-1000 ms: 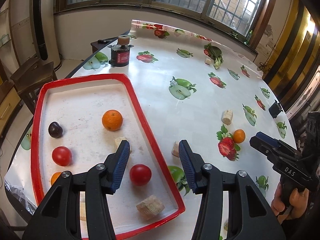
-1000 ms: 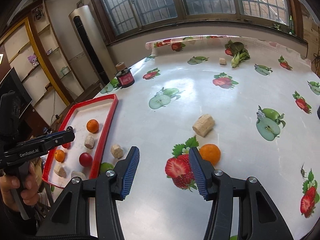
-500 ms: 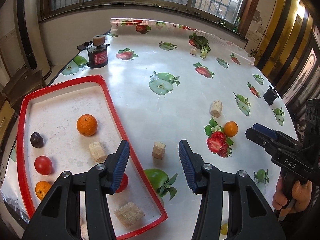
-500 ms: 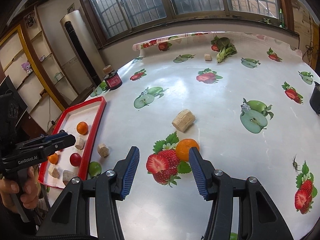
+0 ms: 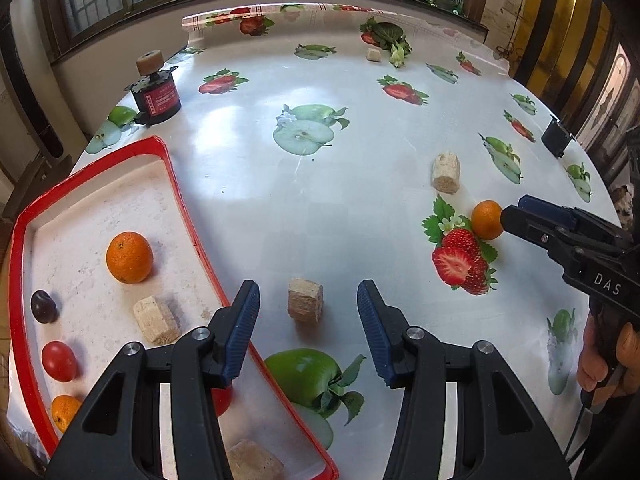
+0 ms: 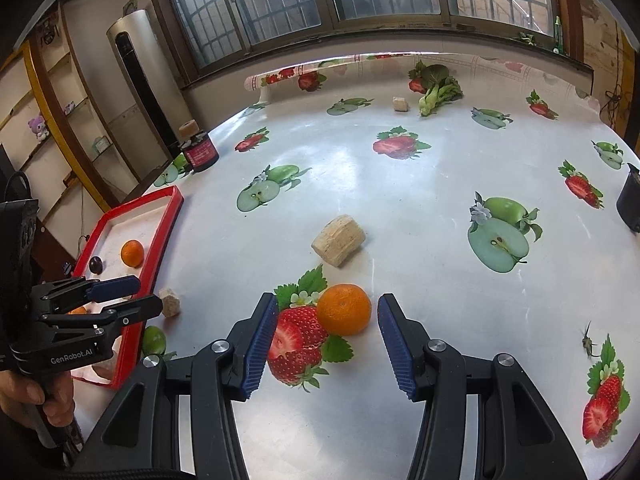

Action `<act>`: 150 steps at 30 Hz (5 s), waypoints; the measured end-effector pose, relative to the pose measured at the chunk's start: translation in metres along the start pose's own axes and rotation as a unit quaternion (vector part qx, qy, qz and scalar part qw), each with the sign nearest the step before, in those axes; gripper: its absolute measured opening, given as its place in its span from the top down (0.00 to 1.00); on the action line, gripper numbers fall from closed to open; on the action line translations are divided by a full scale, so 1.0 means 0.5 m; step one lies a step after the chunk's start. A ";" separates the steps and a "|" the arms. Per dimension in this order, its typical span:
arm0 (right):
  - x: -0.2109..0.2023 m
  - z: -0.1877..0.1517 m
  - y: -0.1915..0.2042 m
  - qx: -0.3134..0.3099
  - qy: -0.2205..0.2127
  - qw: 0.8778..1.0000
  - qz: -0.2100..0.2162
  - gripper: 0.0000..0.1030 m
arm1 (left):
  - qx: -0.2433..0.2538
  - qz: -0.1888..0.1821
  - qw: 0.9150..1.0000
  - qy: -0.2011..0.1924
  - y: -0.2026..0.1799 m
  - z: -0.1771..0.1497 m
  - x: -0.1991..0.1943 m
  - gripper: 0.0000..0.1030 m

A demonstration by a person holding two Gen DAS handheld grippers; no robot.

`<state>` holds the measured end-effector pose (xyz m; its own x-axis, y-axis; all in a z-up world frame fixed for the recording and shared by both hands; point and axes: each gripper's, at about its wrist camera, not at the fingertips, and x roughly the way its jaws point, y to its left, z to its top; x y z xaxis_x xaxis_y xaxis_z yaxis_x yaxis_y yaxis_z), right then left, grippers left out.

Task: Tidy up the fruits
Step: 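Grasp a small beige cork with the left gripper while the right gripper grasps an orange, then carry the cork in the left gripper to the tray while the right gripper carries the orange, then open the left gripper to drop the cork while the right gripper drops the orange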

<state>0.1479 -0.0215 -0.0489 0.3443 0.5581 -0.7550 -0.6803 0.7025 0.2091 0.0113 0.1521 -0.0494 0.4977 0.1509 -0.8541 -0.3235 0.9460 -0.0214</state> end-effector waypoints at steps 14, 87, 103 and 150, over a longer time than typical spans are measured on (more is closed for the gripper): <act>0.083 0.012 0.004 -0.018 0.031 0.999 -0.023 0.48 | 0.044 0.028 0.998 0.026 -0.025 0.002 0.057 0.52; 0.039 0.071 0.372 -0.139 -0.014 0.984 0.109 0.67 | -0.150 0.028 0.982 -0.114 0.289 -0.077 -0.179 0.84; 0.139 0.140 0.425 -0.125 0.014 0.982 0.142 0.67 | -0.186 0.056 0.975 -0.112 0.389 -0.034 -0.149 0.84; 0.215 0.153 0.460 -0.156 0.051 0.977 0.138 0.49 | -0.267 0.081 0.956 -0.086 0.441 -0.038 -0.108 0.44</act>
<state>0.0780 0.2338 -0.0344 0.0643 0.6499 -0.7573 -0.9077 0.3535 0.2263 -0.1020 0.3469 -0.0177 0.5156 0.3717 -0.7720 -0.7502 0.6311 -0.1972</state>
